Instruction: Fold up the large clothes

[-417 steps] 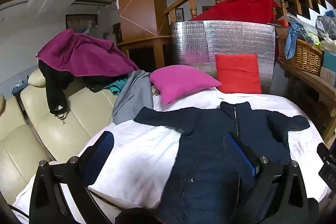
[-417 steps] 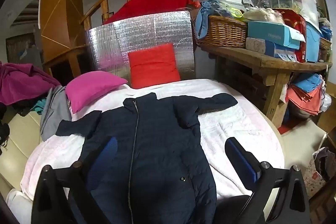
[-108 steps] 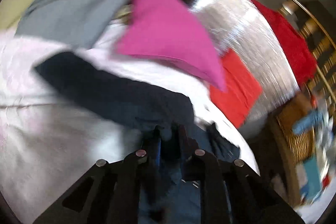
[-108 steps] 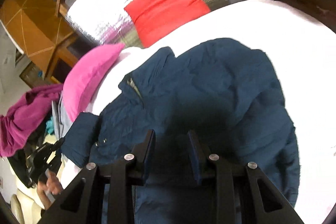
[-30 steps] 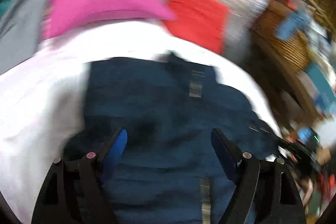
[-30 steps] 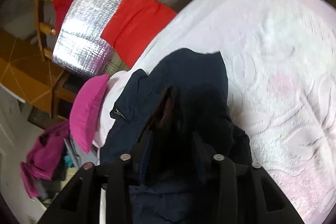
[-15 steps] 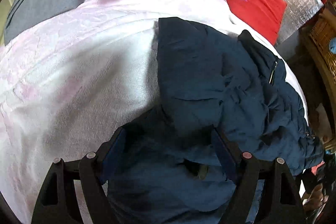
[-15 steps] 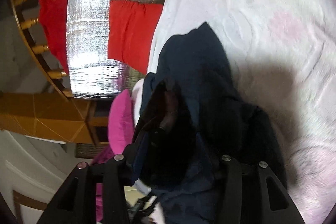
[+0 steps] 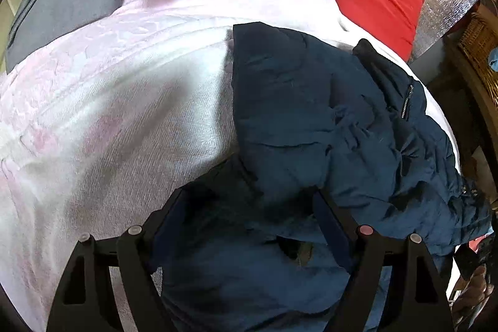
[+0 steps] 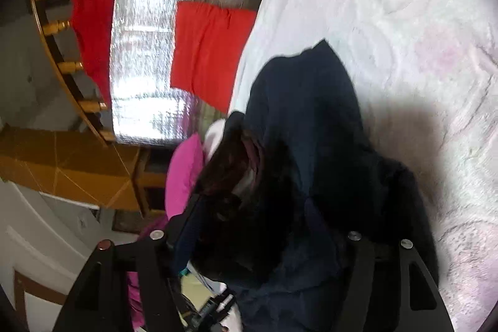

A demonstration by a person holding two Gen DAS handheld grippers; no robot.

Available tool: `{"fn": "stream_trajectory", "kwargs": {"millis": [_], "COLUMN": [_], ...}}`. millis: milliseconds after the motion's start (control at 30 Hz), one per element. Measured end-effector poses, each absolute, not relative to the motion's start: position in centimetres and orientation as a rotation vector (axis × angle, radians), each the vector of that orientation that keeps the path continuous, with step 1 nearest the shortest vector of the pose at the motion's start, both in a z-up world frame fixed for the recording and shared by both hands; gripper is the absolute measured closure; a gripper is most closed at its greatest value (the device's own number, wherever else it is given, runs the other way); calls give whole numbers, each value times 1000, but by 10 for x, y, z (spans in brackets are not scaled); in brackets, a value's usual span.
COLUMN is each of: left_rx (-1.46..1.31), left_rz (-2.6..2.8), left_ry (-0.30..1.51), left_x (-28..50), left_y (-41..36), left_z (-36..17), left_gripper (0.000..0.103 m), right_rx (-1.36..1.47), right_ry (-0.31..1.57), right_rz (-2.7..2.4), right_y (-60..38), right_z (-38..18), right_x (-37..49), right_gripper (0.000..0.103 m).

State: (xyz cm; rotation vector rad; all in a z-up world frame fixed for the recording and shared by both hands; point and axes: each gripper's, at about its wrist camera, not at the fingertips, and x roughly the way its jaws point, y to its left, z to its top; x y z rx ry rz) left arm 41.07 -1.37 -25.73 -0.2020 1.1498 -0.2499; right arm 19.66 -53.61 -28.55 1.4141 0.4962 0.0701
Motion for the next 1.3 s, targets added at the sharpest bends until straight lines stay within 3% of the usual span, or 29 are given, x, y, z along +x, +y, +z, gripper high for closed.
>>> {"fn": "stream_trajectory", "kwargs": {"millis": [200, 333, 367, 400, 433, 533, 633, 733, 833, 1033, 1100, 1200, 1300], "left_rx": [-197, -197, -196, -195, -194, -195, -195, -182, -150, -150, -159, -184, -210], "left_rz": [-246, -245, -244, -243, -241, -240, -241, -235, -220, -222, -223, -245, -278], "left_ry": [1144, 1142, 1141, 1140, 1140, 1137, 1134, 1130, 1131, 1135, 1131, 1094, 1037], "left_x": [411, 411, 411, 411, 411, 411, 411, 410, 408, 406, 404, 399, 392], "left_y": [-16, -16, -16, -16, -17, -17, -18, -21, -27, -26, -23, -18, -18], "left_z": [-258, -258, -258, -258, -258, -257, -255, -254, -256, -251, -247, -233, -218], "left_gripper": [21, 21, 21, 21, 21, 21, 21, 21, 20, 20, 20, 20, 20], "right_rx": [1507, 1409, 1367, 1326, 1277, 1137, 977, 826, 719, 815, 830, 846, 882], "right_ry": [471, 579, 614, 637, 664, 716, 664, 586, 648, 737, 703, 639, 614], "right_rz": [95, 85, 75, 57, 34, -30, -93, -132, -203, -176, -173, -213, -245], "right_y": [-541, -524, -518, -514, -509, -500, -495, -489, -485, -505, -513, -530, -549], "right_z": [-297, -290, -289, -287, -286, -279, -256, -231, -237, -252, -242, -231, -233], "right_x": [193, 214, 218, 220, 225, 233, 229, 230, 243, 242, 233, 212, 197], "right_gripper": [33, 34, 38, 52, 72, 85, 89, 89, 89, 82, 72, 44, 43]}}
